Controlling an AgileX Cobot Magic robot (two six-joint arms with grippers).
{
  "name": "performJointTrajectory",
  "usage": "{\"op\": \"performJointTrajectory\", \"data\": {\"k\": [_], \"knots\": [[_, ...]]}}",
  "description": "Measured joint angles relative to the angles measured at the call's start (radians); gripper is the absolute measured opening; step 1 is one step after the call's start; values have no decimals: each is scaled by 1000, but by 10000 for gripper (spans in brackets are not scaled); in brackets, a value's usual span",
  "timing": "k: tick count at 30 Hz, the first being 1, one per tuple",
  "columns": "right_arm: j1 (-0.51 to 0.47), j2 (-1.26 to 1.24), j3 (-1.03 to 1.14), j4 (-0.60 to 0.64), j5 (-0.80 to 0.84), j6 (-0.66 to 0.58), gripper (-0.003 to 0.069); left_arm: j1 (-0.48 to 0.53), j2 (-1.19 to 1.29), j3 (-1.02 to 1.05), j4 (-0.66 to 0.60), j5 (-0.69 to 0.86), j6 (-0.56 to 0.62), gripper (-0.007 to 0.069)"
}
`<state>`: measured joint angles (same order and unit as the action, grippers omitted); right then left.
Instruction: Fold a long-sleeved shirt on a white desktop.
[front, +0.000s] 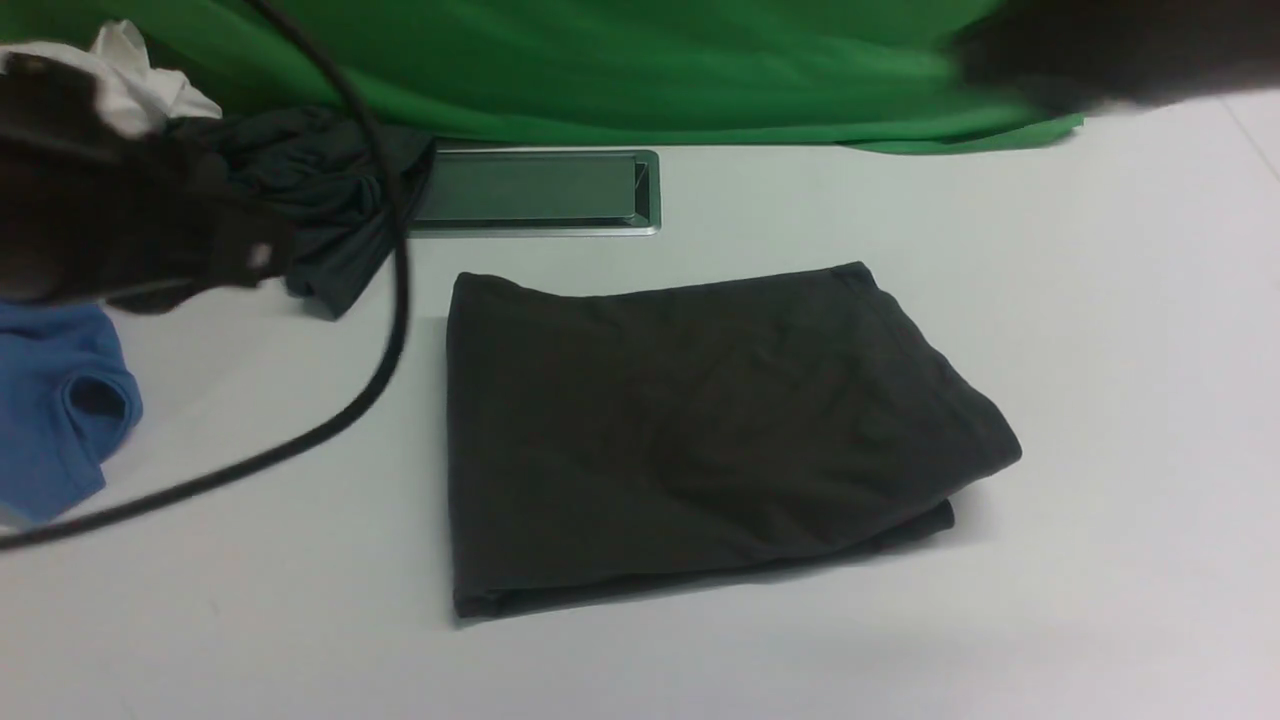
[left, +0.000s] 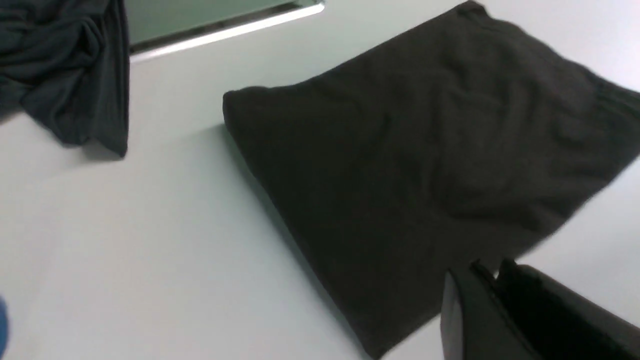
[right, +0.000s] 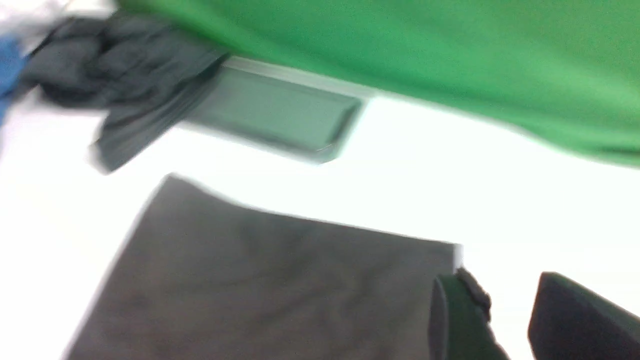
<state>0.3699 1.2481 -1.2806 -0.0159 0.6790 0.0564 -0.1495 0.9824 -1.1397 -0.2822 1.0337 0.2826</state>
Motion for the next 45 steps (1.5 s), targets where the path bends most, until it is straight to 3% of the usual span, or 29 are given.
{"op": "performJointTrajectory", "data": {"k": [2, 3, 8, 11, 14, 16, 19, 28, 39, 45], "knots": [[-14, -68, 35, -20, 1, -9, 209, 0, -31, 0, 19, 43, 0, 97], [-23, -189, 120, -48, -48, -34, 209, 0, -101, 1, 90, 139, -36, 100], [-20, -486, 388, -56, -248, -49, 195, 0, -295, 63, 143, 169, -140, 103], [-13, -627, 561, -48, -297, -44, 164, 0, -422, 126, 84, 177, -155, 103], [15, -836, 764, 0, -297, -94, 45, 0, -616, 263, -43, 190, -189, 103], [32, -902, 812, 22, -289, -102, 27, 0, -683, 324, -118, 191, -211, 103], [61, -979, 839, 42, -289, -109, 17, 0, -769, 391, -175, 185, -206, 103], [70, -1012, 841, 47, -294, -89, 38, 0, -794, 416, -83, -24, -185, 106], [70, -1012, 841, 48, -294, -87, 50, 0, -794, 418, -81, -58, -184, 106], [70, -1012, 841, 48, -294, -86, 64, 1, -793, 480, 35, -211, -24, 113]]}}
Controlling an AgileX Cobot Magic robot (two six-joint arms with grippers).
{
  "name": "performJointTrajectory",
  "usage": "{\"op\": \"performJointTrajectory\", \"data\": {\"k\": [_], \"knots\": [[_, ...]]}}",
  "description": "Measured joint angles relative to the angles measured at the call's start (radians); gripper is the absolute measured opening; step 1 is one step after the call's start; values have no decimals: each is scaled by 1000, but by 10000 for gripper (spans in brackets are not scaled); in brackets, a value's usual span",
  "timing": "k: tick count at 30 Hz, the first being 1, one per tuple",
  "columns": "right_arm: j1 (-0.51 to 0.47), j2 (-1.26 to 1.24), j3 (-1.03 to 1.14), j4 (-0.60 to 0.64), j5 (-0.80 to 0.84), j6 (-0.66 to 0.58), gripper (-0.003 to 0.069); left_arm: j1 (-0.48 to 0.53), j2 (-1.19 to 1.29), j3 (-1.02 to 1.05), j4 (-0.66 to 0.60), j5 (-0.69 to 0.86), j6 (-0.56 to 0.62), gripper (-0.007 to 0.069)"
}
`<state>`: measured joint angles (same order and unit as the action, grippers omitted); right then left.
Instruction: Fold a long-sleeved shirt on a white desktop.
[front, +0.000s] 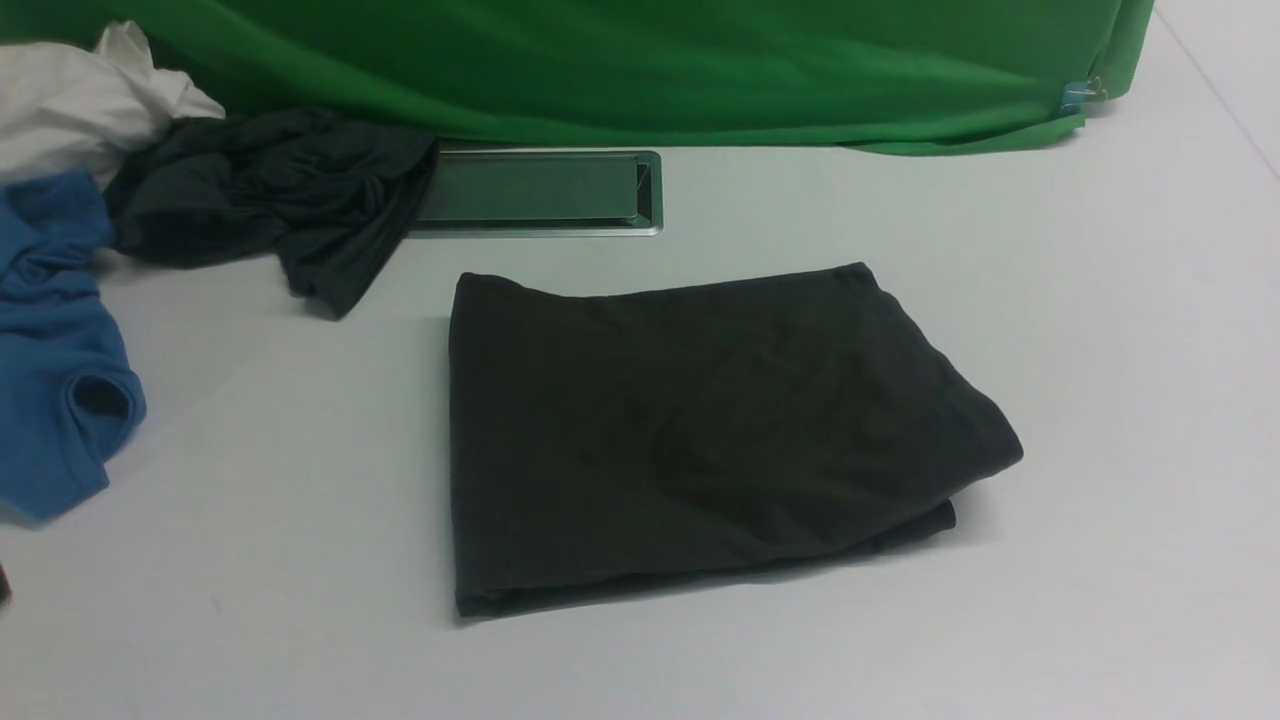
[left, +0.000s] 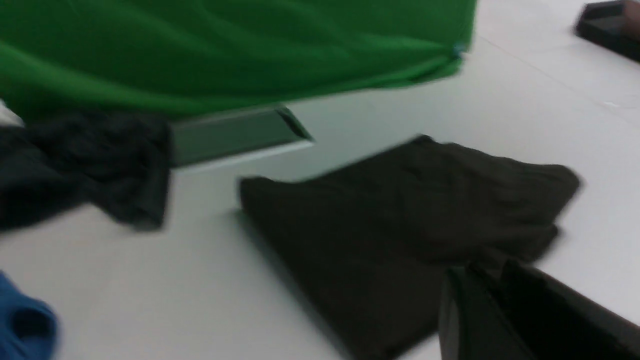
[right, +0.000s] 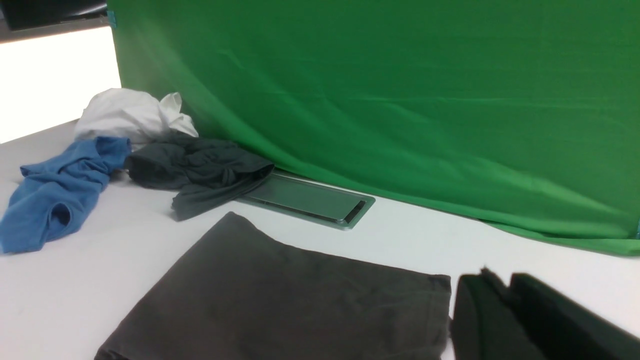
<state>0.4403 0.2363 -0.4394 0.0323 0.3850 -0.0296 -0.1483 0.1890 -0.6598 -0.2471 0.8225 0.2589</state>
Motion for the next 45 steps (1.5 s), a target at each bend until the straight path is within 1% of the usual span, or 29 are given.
{"op": "performJointTrajectory", "data": {"k": [1, 3, 4, 5, 6, 7, 9, 10, 12, 14, 18, 21, 26, 32, 34, 45], "knots": [[0, 0, 0, 0, 0, 0, 67, 2, 0, 25, 28, -40, 2, 113], [0, 0, 0, 0, 0, 0, 78, 6, 0, 114, 132, -159, -31, 116], [0, 0, 0, 0, 0, 0, 79, 6, 0, 124, 132, -159, -31, 116], [0, 0, 0, 0, 0, 0, 87, 10, -4, 210, 190, -246, -79, 116], [0, 0, 0, 0, 0, 0, 88, 10, -7, 220, 199, -256, -84, 116], [0, 0, 0, 0, 0, 0, 92, 11, -26, 290, 223, -328, -112, 116], [0, 0, 1, 0, 0, 0, 95, 11, -81, 405, 238, -418, -130, 117], [0, 0, 1, 0, 0, 0, 95, 11, -87, 405, 239, -425, -131, 118], [0, 0, 1, 0, 0, 0, 101, 11, -150, 510, 240, -496, -134, 121], [0, 0, 1, 0, 0, 0, 106, 11, -177, 560, 226, -525, -134, 123], [0, 0, 1, 0, 0, 0, 115, 11, -188, 659, 123, -525, -135, 124], [0, 0, 1, 0, 0, 0, 121, 11, -190, 666, 99, -530, -135, 127], [0, 0, 1, 0, 0, 0, 130, 11, -191, 666, 111, -547, -135, 132], [0, 0, 1, 0, 0, 0, 148, 11, -191, 666, 205, -595, -135, 134], [0, 0, 1, 0, 0, 0, 153, 11, -191, 666, 217, -598, -135, 134], [0, 0, 1, 0, 0, 0, 169, 11, -191, 666, 221, -602, -135, 139]]}}
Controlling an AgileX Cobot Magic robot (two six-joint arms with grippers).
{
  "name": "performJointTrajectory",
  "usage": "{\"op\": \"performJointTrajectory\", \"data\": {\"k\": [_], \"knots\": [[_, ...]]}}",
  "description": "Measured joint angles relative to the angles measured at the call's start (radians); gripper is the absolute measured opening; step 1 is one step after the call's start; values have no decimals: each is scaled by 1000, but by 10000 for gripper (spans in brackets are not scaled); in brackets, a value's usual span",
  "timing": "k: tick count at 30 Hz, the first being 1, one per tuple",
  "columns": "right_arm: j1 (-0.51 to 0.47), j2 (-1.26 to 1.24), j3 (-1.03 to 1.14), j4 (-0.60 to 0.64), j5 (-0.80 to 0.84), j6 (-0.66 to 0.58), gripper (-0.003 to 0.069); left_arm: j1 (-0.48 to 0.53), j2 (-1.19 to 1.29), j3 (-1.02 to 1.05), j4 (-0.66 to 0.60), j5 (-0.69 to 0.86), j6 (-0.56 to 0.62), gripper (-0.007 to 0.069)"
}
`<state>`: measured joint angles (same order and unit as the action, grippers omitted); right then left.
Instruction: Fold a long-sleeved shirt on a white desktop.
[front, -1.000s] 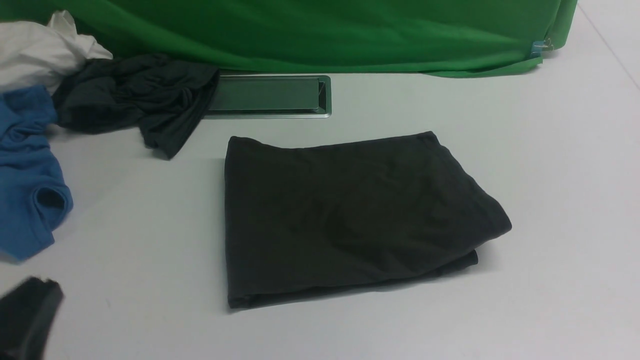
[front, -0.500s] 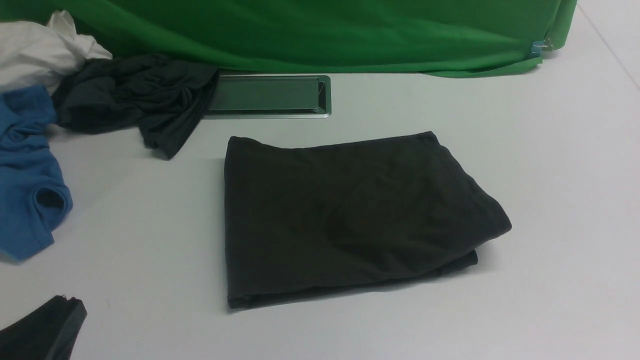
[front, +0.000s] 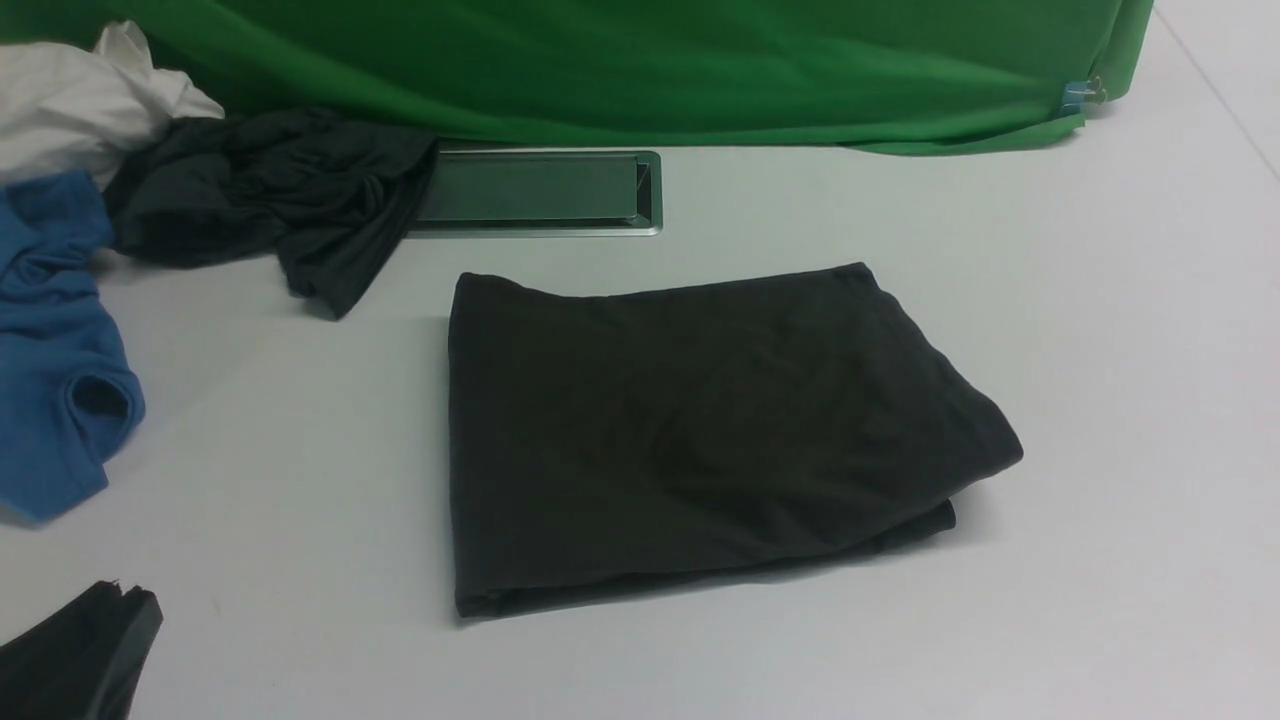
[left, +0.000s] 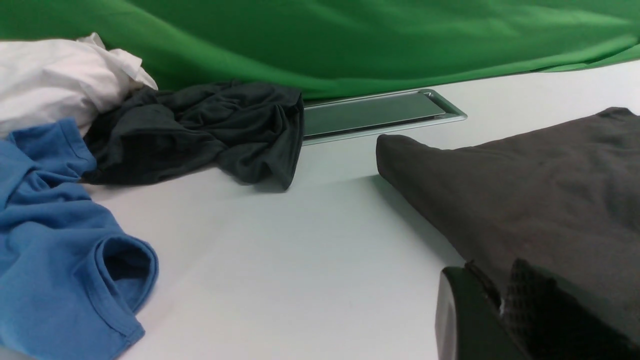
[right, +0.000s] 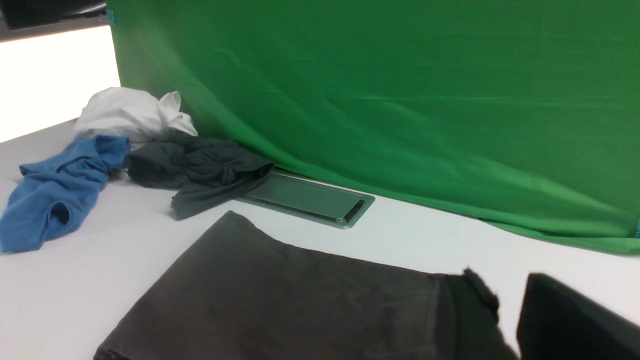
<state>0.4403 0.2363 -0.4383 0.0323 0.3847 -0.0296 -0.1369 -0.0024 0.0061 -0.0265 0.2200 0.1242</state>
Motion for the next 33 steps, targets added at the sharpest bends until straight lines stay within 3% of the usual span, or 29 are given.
{"op": "performJointTrajectory", "data": {"k": [5, 9, 12, 18, 23, 28, 33], "knots": [[0, 0, 0, 0, 0, 0, 176, 31, 0, 0, 0, -1, 2, 145], [-4, -3, 0, 0, 0, 0, 186, 182, 0, 0, 0, -1, 9, 147], [-32, -15, 0, 0, -1, 0, 189, 223, 0, 0, 3, -1, 15, 148], [-253, -57, 0, 0, -1, 0, 204, 229, 0, 0, 4, -2, 23, 153], [-362, -67, 10, 0, -12, 0, 209, 230, 0, 0, 4, -2, 23, 155], [-425, -106, 110, 0, -134, 0, 214, 230, 0, 0, 4, -2, 23, 157], [-474, -193, 331, -32, -315, -90, 230, 230, 0, 0, 6, -2, 23, 159]]}}
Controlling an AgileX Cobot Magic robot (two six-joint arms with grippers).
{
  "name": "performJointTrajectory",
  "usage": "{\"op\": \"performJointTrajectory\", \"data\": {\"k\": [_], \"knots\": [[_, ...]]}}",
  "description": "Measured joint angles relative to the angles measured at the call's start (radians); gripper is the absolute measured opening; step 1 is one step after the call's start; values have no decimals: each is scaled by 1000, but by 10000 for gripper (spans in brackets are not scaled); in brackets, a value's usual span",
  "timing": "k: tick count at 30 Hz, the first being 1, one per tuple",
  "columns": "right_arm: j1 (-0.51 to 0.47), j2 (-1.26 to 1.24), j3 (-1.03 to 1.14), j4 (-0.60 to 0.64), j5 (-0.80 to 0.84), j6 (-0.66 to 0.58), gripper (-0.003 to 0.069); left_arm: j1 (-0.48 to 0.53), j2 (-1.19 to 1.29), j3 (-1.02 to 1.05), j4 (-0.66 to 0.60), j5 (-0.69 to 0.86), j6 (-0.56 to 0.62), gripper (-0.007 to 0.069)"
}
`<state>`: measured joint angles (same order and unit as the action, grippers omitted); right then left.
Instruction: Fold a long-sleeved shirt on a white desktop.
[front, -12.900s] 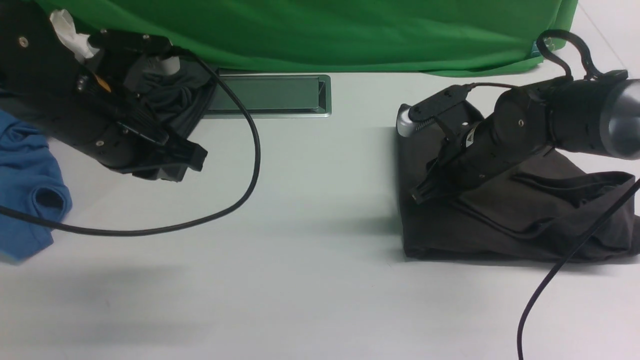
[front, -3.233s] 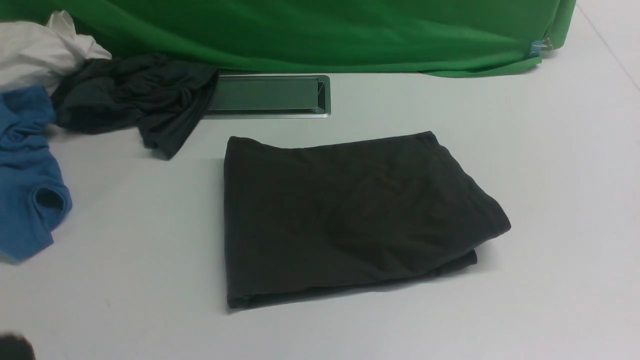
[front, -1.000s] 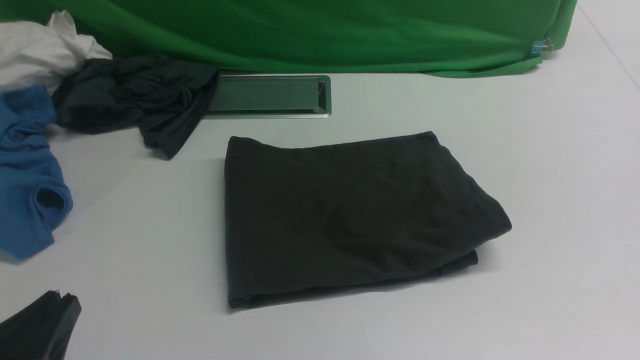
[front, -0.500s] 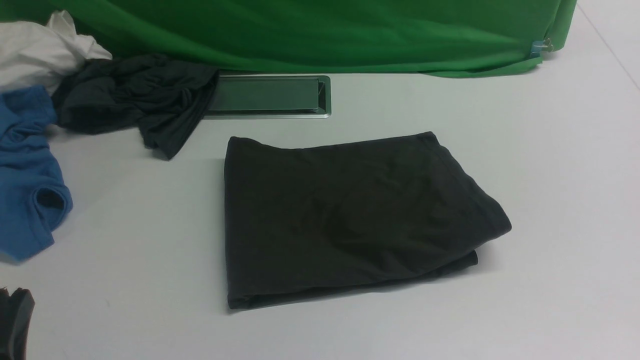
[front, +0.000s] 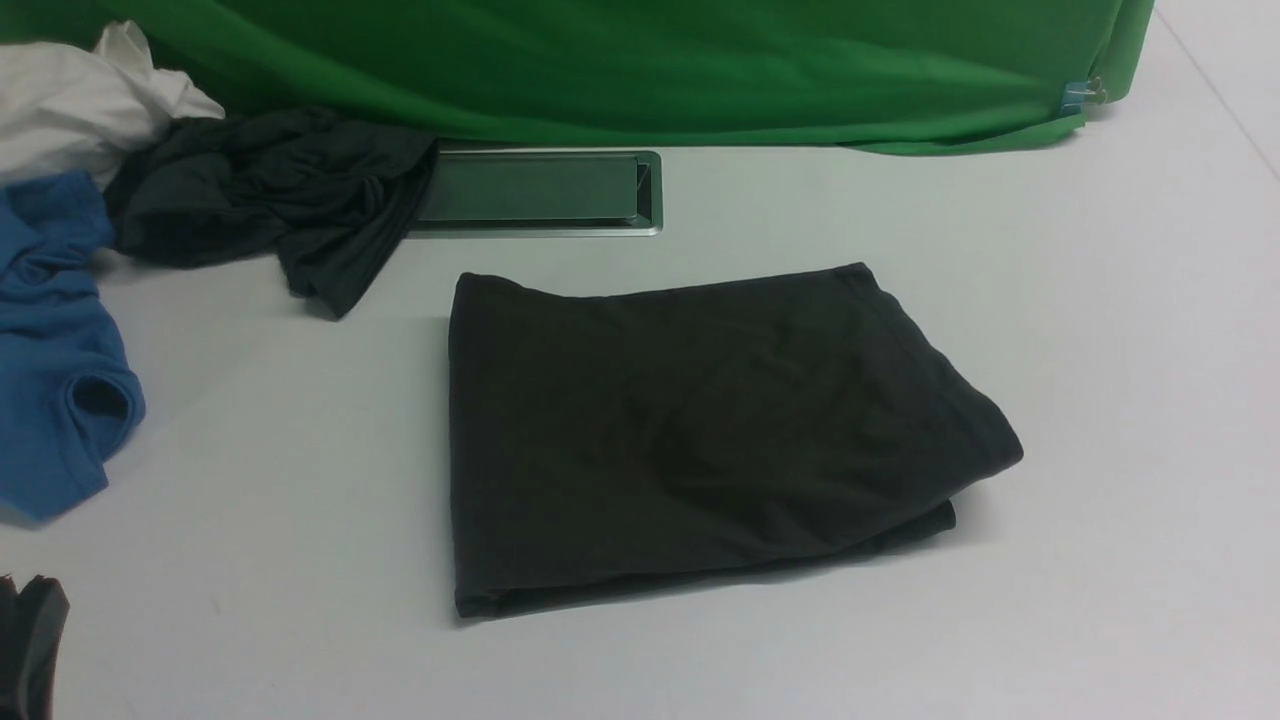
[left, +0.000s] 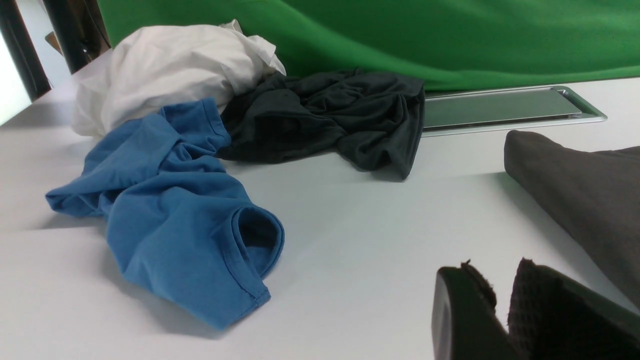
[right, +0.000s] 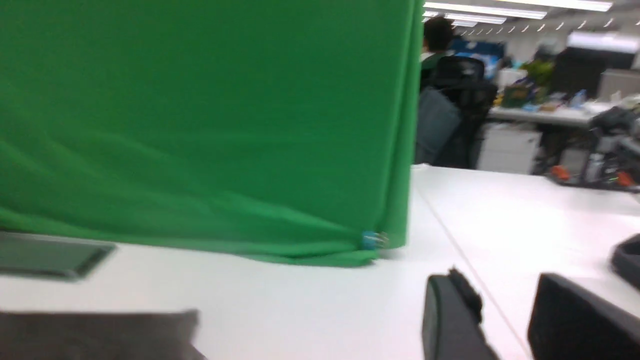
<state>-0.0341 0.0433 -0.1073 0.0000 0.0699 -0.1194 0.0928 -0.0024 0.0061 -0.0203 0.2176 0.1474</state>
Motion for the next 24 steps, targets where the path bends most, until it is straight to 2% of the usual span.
{"op": "performJointTrajectory", "data": {"k": [3, 6, 8, 24], "knots": [[-22, -36, 97, 0, -15, -13, 235, 0, 0, 0, 0, 2, 0, 165], [-26, -41, 112, 0, 126, -17, 238, 0, 0, 0, 1, 1, 0, 167], [-26, -43, 117, 0, 165, -19, 238, 0, 0, 0, 1, -1, 0, 169], [-26, -45, 117, 0, 171, 6, 239, 0, 0, 0, 4, -1, 0, 176]]}}
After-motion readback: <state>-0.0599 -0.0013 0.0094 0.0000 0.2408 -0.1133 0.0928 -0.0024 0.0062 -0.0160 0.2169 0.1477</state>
